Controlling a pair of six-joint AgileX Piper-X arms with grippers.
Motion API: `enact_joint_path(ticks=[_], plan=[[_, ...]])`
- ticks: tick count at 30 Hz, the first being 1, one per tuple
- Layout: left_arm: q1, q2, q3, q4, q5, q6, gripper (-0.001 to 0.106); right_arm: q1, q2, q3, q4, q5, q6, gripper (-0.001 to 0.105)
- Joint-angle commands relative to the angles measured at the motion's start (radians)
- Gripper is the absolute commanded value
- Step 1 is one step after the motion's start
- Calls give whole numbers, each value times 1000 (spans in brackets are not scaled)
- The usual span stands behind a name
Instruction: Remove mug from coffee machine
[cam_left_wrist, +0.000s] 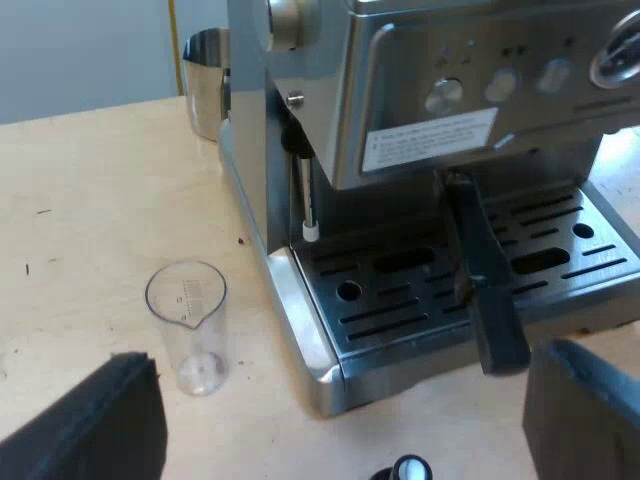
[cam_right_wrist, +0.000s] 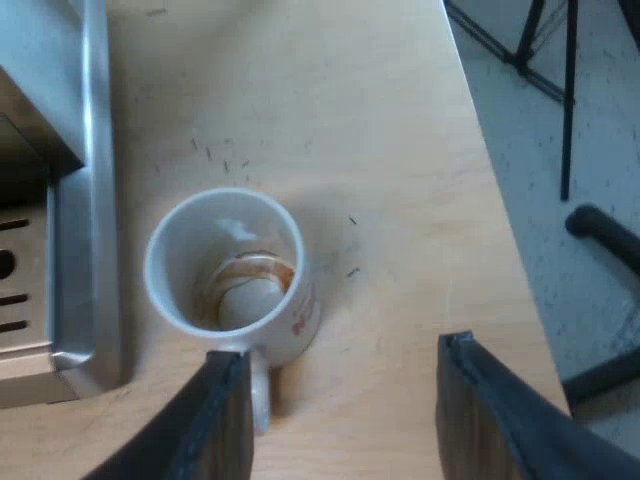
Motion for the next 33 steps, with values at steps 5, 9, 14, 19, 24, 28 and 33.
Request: enact_joint_path(ticks=[5, 9, 14, 19, 24, 28, 33], plan=[[0, -95, -9, 6, 4, 1, 77, 4, -178, 50, 35, -4, -44, 44], [0, -165, -9, 6, 4, 1, 77, 4, -316, 126, 34, -4, -44, 44], [0, -256, -9, 29, 4, 1, 77, 4, -487, 200, 34, -4, -44, 44], [0, -340, -4, 95, 4, 1, 77, 4, -630, 244, 37, -4, -44, 44], [0, -428, 6, 126, 0, 1, 77, 4, -759, 275, 37, -4, -44, 44], [0, -478, 9, 132, -3, 1, 77, 4, -822, 295, 40, -4, -44, 44], [0, -540, 9, 144, -3, 1, 77, 4, -861, 309, 73, -1, -29, 44]])
